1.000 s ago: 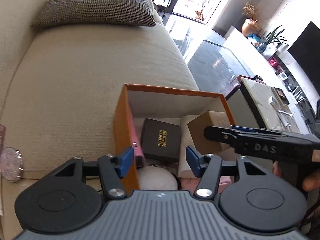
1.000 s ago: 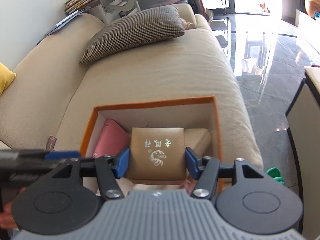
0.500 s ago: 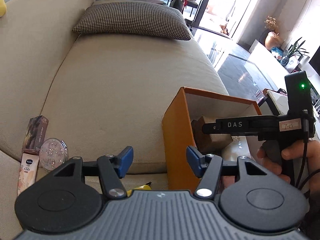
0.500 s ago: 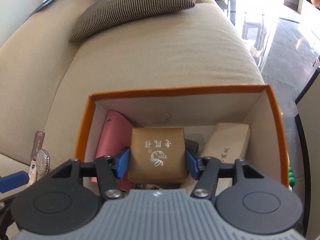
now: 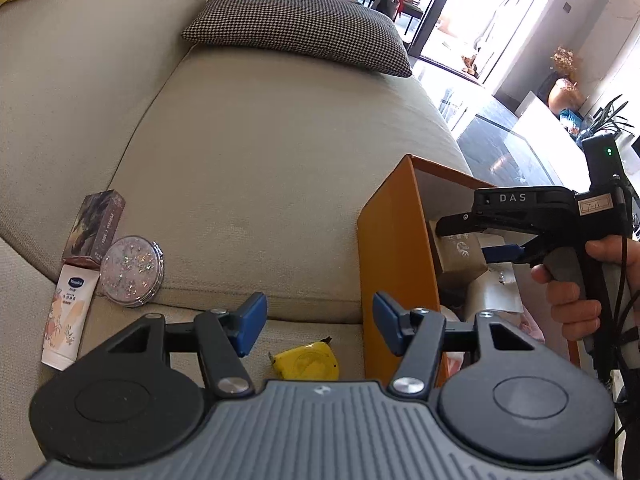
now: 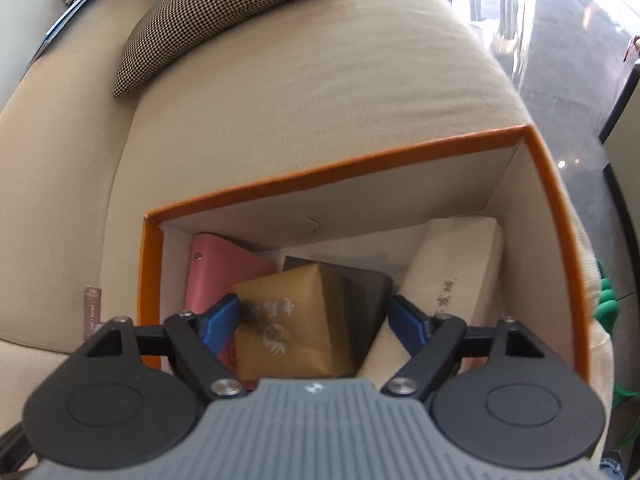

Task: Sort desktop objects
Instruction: 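Withdraw both grippers from the shoebox toward the lotion tube and compact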

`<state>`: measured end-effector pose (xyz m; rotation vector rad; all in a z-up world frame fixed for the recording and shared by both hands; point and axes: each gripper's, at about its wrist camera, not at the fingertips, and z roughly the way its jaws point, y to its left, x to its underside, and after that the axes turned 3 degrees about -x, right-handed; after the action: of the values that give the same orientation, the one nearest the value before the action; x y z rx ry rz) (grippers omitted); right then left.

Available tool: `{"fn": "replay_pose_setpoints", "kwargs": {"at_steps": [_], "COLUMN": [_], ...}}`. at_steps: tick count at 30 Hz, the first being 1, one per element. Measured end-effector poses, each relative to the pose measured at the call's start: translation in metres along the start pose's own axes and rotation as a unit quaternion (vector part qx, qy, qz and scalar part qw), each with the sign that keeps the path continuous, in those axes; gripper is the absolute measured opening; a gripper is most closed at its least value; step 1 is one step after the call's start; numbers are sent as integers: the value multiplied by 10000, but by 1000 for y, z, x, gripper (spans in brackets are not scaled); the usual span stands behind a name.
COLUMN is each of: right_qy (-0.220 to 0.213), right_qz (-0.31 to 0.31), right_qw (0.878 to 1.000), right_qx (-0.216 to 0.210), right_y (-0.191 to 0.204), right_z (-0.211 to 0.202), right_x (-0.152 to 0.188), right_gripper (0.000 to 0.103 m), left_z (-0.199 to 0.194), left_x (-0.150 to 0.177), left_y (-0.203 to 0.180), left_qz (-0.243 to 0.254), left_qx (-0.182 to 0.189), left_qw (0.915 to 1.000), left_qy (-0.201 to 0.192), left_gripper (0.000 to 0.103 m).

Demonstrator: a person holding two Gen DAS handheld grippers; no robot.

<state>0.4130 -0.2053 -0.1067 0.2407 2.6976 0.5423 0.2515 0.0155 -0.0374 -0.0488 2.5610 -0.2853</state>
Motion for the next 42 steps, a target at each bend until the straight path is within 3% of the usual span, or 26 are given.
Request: {"fn": "replay_pose_setpoints", "kwargs": {"at_steps": [8,14,22,27,33,42], "right_qy": [130,-8,-220,-509,-916,-1476], "right_qz": [320,145,-571,-1249,-1938,-2098], "right_qw": [9985,9981,9980,9907,9760,9664], "right_qx": [-424,-591,-144,193,386,165], "right_y": [-11,0,20,31,51,78], "right_z": [17,20,7,-18,-49,-86], "right_x": [-5,-2,13,24,67,121], "right_gripper": [93,84,81,81,78,67], "left_z": [2,3,-5,-19,-40,-72], "left_x": [4,7,12,19,30,44], "left_y": [19,20,20,23,26,41], "left_qz": [-260,-326,-242,-278,-294,-370], "left_qx": [-134,-135,-208,-215,-284,-298], "left_qw": [9995,9993,9995,9993,9980,9956], "left_qy": [85,125,65,-140,-475,-805], "left_gripper": [69,69,69,69,69,69]}}
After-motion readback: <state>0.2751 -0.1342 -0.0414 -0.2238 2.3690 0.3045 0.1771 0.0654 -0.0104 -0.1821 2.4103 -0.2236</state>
